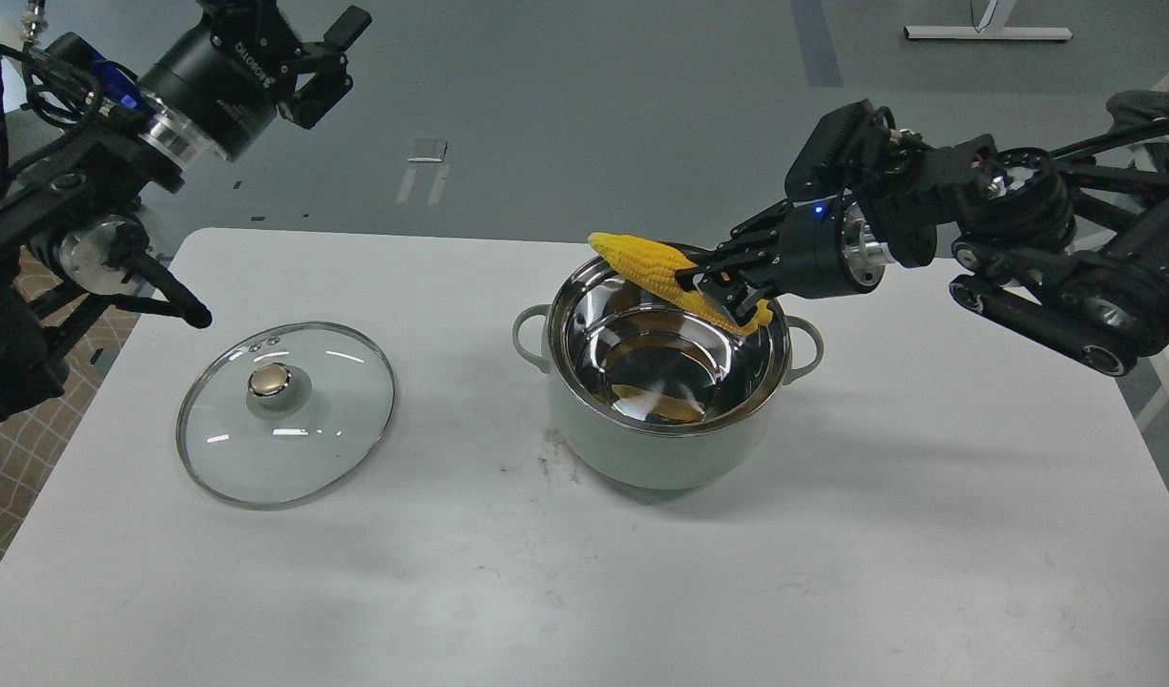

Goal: Open pot and put corn in
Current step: 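Lift the corn with the right gripper and lower it into the pot, then release the corn inside the pot and raise the right gripper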

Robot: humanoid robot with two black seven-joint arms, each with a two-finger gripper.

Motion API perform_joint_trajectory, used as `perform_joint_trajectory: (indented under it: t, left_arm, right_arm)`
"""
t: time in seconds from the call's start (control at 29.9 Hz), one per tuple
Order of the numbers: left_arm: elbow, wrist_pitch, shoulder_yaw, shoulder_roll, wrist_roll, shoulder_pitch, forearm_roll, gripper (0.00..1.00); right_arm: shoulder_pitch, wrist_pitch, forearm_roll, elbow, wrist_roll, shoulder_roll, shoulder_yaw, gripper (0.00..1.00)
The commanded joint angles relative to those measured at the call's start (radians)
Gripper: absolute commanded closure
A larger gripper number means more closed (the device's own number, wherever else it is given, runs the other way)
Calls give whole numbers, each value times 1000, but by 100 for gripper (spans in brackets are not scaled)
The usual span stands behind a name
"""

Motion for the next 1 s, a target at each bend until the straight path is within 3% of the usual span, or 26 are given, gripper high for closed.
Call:
perform_joint_trajectory:
  t: [0.0,0.1,0.23,0.3,0.37,0.5,0.7,0.97]
  left_arm:
    - [0,0,-2,1,0,0,-1,4]
    - [0,0,-2,1,0,0,-1,4]
    - [0,0,-2,1,0,0,-1,4]
    - [0,0,-2,1,0,1,-1,4]
    - [0,0,-2,1,0,0,-1,4]
    - [0,0,-3,2,0,0,-1,4]
    - [6,-2,-3,4,0,-2,-1,3]
    - [63,-6,-41,-57,0,-5,8,2]
  right_arm:
    - [-12,3,2,-34,0,39,-21,84]
    - [-17,3,2,-36,0,45,-31,70]
    - [-26,19,8,-33,0,39,-34,42]
    - [-27,27,22,-31,0,36,-34,36]
    - [-27,33,51,-28,0,34,-35,22]
    - [-27,35,63,-28,0,34,-34,7]
    - [5,30,184,-40,0,25,3,0]
    - [28,4,641,-235,0,1,307,0]
